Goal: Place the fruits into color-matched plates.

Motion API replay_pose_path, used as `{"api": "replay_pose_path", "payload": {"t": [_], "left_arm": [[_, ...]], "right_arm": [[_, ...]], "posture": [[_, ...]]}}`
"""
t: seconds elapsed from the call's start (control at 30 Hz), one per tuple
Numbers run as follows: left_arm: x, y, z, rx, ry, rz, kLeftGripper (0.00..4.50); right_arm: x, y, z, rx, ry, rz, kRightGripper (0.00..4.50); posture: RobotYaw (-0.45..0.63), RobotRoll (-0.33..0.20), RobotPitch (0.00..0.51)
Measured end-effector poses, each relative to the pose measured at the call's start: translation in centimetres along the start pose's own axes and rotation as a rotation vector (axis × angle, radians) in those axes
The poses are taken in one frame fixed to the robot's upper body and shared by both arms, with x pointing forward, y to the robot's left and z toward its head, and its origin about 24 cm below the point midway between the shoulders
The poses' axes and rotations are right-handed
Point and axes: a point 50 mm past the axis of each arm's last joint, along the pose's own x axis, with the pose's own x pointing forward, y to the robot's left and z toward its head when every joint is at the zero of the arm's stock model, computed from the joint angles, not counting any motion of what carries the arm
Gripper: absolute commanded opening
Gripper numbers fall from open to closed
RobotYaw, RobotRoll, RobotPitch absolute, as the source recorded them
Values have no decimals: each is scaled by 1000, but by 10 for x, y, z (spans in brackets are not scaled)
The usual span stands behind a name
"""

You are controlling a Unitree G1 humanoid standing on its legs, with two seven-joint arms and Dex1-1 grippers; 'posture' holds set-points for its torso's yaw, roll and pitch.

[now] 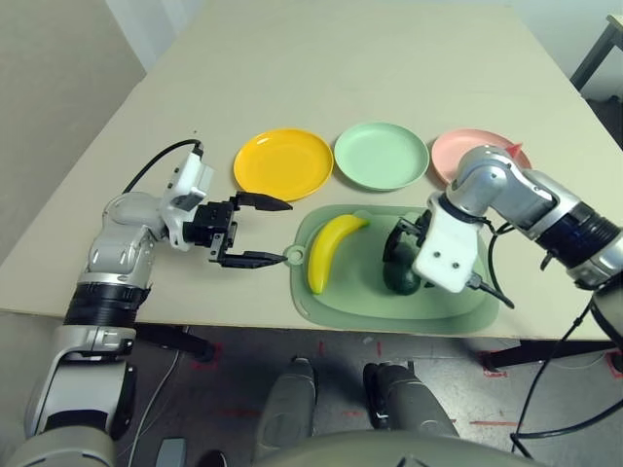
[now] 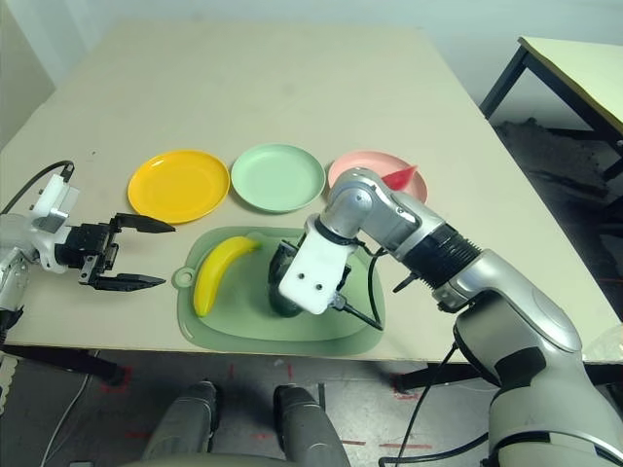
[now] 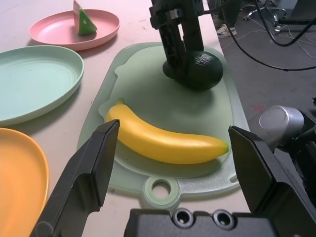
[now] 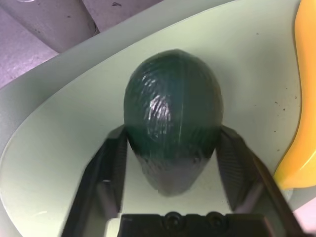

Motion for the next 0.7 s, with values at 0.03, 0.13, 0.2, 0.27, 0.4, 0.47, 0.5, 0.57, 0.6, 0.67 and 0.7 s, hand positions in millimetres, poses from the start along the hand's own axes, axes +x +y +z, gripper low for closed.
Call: {"api": "replay_pose_path", "payload": {"t": [0.03,0.13,0.2,0.27,0.4,0.47,0.5,0.57,0.6,0.67,0.7], "left_arm": [[0,0,-1,-2,1,3,4500],[-1,1,-2,-1,1,8,4500],[-1,1,-2,0,1,10,4500],[-2,1,-3,-1,1,11,4500],[-1,1,-3,-1,-1,13,4500],[0,1,-4,-11,-4,31,4500],[0,1,-4,-15,-9,46,4500],[2,3,-4,-34,-35,107,4500],[3,4,-3,-43,-51,134,4500],[5,6,-3,-69,-88,196,4500],[6,7,-3,-81,-99,230,4500]], "right_arm": [[0,0,0,3,-1,0,2721],[0,1,-3,15,-1,-3,2721],[0,1,-3,17,1,-3,2721],[0,2,-4,21,3,-3,2720],[-4,2,-8,40,13,-8,2720],[-11,-1,-12,65,31,-19,2720],[-16,-4,-14,74,41,-30,2720],[-28,-14,-17,89,61,-70,2720],[-35,-19,-19,100,68,-96,2720],[-47,-29,-24,131,73,-151,2720],[-52,-34,-27,146,77,-178,2720]], "posture": [[102,0,169],[101,0,165],[101,0,161],[102,0,157],[100,0,152],[100,0,152],[101,0,147],[101,0,147],[101,0,147],[101,0,147],[101,0,147]]}}
